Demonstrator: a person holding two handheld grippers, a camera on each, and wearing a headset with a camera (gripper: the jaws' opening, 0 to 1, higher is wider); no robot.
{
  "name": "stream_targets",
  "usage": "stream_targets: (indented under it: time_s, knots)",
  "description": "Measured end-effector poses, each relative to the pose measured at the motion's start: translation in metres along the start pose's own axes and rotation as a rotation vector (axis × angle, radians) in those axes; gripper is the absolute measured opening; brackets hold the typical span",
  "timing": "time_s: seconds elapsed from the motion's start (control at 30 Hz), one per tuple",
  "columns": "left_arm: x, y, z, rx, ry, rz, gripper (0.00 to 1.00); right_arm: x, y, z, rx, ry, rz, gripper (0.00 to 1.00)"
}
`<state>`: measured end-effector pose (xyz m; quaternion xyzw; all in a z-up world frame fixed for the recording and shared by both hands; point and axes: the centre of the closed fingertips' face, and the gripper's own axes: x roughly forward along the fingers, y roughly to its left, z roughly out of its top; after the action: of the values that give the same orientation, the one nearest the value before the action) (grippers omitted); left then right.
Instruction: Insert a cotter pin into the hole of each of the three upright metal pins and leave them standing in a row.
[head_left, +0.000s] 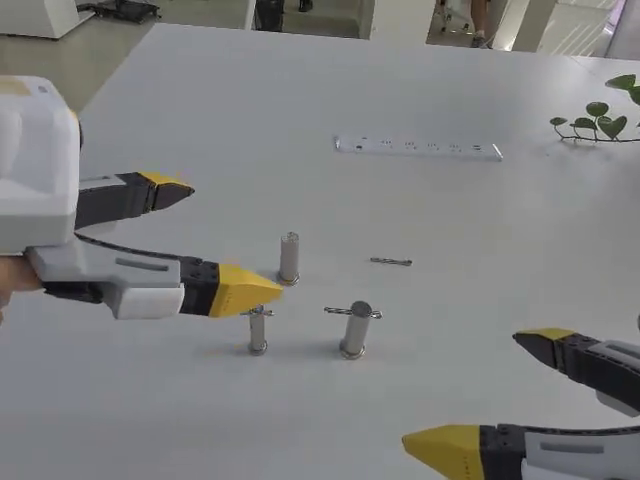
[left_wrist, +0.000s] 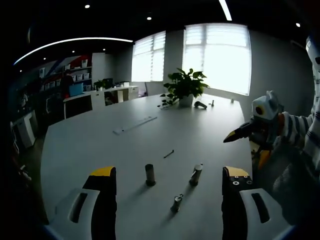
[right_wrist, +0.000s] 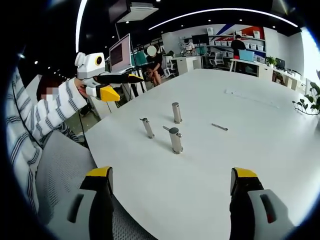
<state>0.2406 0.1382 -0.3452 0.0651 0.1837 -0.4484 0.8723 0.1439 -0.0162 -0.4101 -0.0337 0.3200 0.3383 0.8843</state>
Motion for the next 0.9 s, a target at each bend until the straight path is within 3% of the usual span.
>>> stream_targets:
  time_s: [0.37,0.53,0.9]
  knots:
    - [0.016,0.008,0.013,0.043,0.01,-0.008,0.79,-0.007,-0.003,-0.001,0.015,-0.006,-0.013,0.96]
    - [0.024,0.008,0.012,0.102,0.03,-0.028,0.77,-0.008,-0.003,-0.001,0.013,-0.007,-0.013,0.96]
    - [0.041,0.026,0.009,0.113,0.043,-0.04,0.71,-0.008,-0.001,-0.003,0.01,-0.004,-0.008,0.95]
